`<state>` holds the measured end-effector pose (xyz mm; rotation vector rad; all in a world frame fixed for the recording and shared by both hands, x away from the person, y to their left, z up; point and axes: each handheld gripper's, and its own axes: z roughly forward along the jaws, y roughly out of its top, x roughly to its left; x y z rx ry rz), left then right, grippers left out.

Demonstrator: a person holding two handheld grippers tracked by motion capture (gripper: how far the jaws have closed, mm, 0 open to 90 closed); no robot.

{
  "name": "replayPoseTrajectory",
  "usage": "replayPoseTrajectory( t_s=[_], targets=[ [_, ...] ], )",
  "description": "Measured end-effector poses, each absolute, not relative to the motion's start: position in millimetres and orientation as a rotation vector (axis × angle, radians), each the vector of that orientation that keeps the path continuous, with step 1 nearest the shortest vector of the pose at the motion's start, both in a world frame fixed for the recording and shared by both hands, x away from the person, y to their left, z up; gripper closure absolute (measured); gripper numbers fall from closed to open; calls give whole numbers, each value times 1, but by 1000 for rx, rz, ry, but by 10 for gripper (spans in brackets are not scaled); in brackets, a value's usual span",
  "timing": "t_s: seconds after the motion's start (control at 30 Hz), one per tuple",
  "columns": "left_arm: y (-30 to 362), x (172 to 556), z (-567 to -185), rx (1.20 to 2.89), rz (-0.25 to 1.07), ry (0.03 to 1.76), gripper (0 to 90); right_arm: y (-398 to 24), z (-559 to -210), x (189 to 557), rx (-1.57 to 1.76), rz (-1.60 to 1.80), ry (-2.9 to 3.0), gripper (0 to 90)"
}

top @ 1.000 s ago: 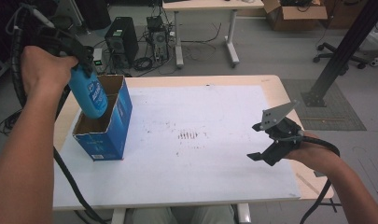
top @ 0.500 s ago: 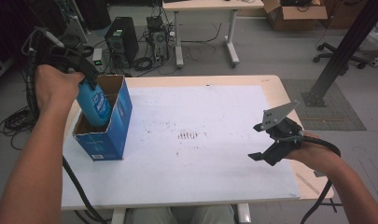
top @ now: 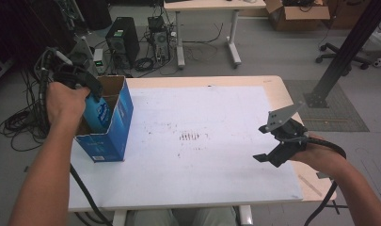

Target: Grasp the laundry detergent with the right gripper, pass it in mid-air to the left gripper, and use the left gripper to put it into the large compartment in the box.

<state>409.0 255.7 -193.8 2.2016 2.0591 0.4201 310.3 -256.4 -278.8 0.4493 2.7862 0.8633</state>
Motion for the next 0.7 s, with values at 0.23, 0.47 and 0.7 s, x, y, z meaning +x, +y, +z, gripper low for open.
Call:
replayPoseTrajectory(
  t_s=[0.23, 0.47, 0.7],
  targets=[
    [253, 411, -214, 2220, 410, 2042, 381, -259, -281, 310, 457, 862, 2788, 84],
    [251, 413, -230, 2241, 425, 2030, 381, -259, -282, 310, 466, 863, 2788, 87],
    [253, 413, -244, 2240, 406, 2029, 381, -259, -282, 311, 466, 866, 2787, 86]
  ],
)
